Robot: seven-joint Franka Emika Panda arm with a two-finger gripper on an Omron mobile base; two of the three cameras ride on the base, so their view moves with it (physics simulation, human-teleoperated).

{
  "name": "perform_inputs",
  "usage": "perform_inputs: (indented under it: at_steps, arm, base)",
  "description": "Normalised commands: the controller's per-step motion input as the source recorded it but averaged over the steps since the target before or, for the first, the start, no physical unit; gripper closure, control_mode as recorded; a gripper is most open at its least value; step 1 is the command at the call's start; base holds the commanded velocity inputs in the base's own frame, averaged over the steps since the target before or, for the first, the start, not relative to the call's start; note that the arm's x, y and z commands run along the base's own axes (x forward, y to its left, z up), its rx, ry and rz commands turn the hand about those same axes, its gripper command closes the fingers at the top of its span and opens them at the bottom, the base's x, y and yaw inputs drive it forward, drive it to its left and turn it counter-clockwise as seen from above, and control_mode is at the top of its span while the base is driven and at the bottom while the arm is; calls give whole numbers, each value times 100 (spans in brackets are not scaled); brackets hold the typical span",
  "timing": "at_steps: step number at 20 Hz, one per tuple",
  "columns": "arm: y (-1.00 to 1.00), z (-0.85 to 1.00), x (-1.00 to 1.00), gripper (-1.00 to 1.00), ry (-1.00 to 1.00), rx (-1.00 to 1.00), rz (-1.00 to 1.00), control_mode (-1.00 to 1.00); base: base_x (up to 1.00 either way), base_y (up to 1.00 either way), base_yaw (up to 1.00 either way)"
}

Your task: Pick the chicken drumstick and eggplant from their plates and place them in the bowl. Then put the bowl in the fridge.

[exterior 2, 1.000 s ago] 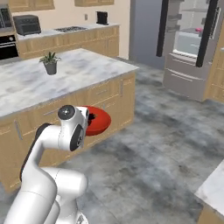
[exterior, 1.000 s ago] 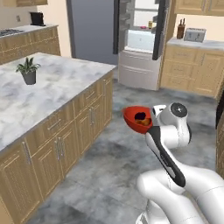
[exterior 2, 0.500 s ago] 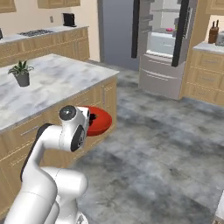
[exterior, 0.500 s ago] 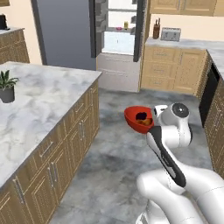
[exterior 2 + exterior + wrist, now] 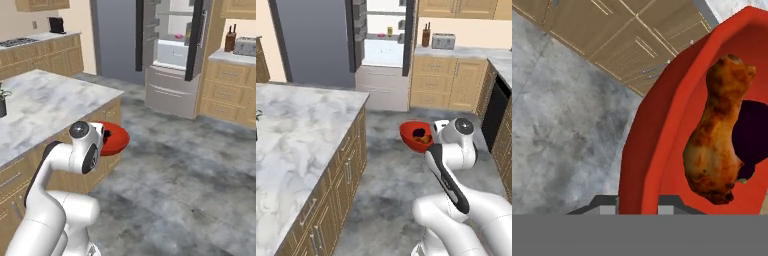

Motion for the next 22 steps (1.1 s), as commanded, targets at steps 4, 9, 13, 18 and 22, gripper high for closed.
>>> perform_inputs:
  at_steps: [4, 9, 13, 18, 22]
  arm:
    - [0, 0, 0, 100, 0, 0, 0, 100]
    - [0, 0, 0, 100, 0, 0, 0, 100]
    - [0, 0, 0, 100, 0, 0, 0, 100]
    - [0, 0, 0, 100, 0, 0, 0, 100]
    - [0, 0, 0, 100, 0, 0, 0, 100]
  base:
    - [92, 24, -16]
    - [94, 6, -8]
    - [94, -7, 0]
    - [94, -20, 3]
    - [94, -16, 3]
